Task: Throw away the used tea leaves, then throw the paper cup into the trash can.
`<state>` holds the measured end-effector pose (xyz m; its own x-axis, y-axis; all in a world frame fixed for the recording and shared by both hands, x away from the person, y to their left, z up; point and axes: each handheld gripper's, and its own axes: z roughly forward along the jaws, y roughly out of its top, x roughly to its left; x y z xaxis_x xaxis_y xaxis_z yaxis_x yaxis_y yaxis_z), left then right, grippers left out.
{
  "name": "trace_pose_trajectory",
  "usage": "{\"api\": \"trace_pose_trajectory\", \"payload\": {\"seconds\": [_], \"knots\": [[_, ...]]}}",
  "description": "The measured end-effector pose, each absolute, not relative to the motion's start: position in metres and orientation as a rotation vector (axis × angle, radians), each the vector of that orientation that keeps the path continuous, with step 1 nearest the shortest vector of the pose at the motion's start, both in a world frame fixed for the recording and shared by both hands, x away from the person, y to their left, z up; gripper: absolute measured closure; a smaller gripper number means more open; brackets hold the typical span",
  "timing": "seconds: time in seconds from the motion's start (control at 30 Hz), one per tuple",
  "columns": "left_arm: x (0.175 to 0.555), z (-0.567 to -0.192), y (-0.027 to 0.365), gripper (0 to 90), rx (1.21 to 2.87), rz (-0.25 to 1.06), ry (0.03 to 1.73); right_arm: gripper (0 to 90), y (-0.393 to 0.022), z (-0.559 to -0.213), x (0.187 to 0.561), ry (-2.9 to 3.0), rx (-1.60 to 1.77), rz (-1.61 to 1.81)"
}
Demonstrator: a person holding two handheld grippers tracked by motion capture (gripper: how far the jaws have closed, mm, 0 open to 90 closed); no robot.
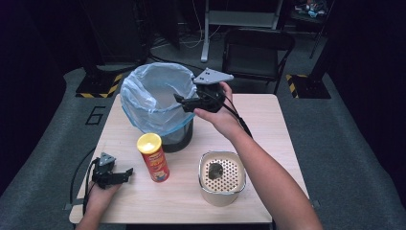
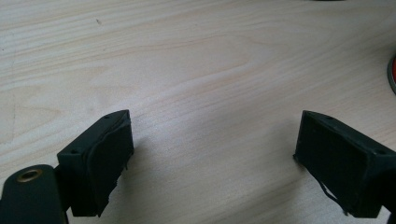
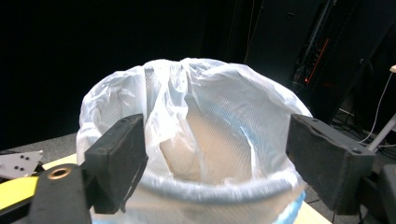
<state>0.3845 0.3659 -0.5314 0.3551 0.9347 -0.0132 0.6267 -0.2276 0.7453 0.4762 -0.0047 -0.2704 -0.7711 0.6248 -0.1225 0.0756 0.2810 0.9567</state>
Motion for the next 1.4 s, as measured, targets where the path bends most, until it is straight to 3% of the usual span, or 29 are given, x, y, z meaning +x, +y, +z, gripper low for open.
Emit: {"api": "trace_pose_trajectory", "payload": {"seconds": [0.3,0.8,1.4], "knots": [[0.385,-0.531,0.366,11.0,1.954,0.592,1.357,26.6,-0.039,-0.284,0.465,2.034,0.663,1.529],[0.380,-0.522,0.368,10.4,1.898,0.569,1.338,25.3,-0.079,-0.305,0.443,2.029,0.668,1.473],[0.362,-0.487,0.338,10.3,1.867,0.498,1.157,24.3,-0.144,-0.341,0.406,1.980,0.749,1.419]]}}
